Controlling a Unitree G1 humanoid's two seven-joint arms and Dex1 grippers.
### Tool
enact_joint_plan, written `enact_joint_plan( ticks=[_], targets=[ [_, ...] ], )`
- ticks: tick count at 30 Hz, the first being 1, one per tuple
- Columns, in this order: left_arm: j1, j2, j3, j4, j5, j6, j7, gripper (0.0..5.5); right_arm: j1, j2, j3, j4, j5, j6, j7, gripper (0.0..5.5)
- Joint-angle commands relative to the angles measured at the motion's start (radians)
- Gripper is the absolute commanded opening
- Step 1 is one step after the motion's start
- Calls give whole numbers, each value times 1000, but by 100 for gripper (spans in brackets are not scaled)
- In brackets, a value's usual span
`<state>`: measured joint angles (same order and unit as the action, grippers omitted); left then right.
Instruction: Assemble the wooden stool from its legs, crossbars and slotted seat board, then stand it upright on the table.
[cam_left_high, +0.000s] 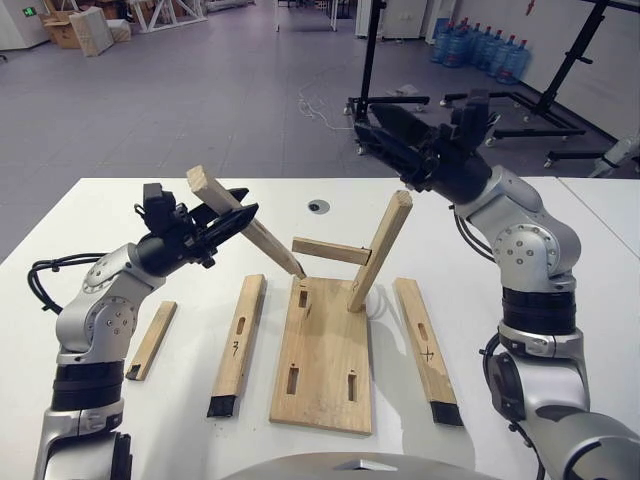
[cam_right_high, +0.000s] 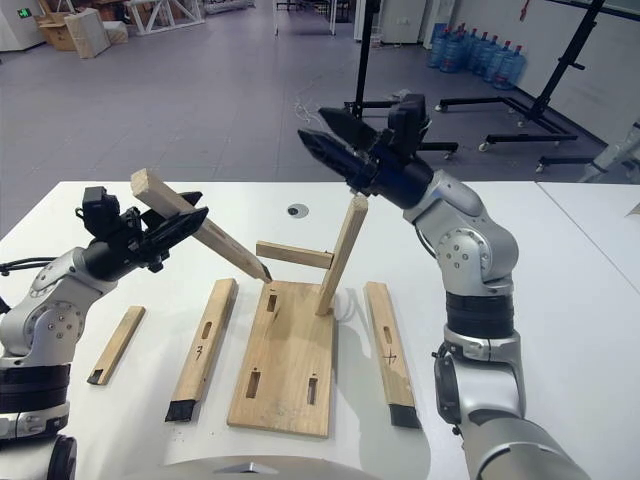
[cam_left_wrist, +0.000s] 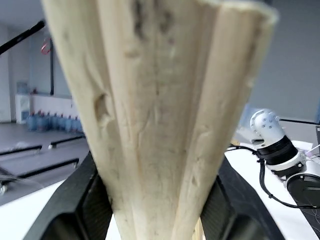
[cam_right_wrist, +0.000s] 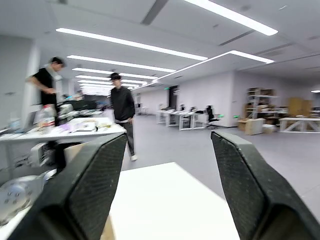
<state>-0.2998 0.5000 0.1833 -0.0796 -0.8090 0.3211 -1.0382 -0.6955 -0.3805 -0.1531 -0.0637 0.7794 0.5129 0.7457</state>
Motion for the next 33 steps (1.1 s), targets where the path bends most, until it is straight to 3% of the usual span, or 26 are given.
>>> enact_joint_plan(
  ticks=[1,10,25,33],
  targets=[
    [-97,41,-87,161,129,-82,-154,205,-31,-12,-11,14,-9,-6,11,308],
    [-204,37,-119,341,216,-139,-302,205,-63,-14,12,27,-13,18,39,308],
    [-178,-10,-169,353,239,-125,-350,205,-56,-61,51,115,-58,42,129,308],
    [-206,69,-246,323,284,-81,-433,205,-61,-51,42,125,-57,60,131,308]
  ],
)
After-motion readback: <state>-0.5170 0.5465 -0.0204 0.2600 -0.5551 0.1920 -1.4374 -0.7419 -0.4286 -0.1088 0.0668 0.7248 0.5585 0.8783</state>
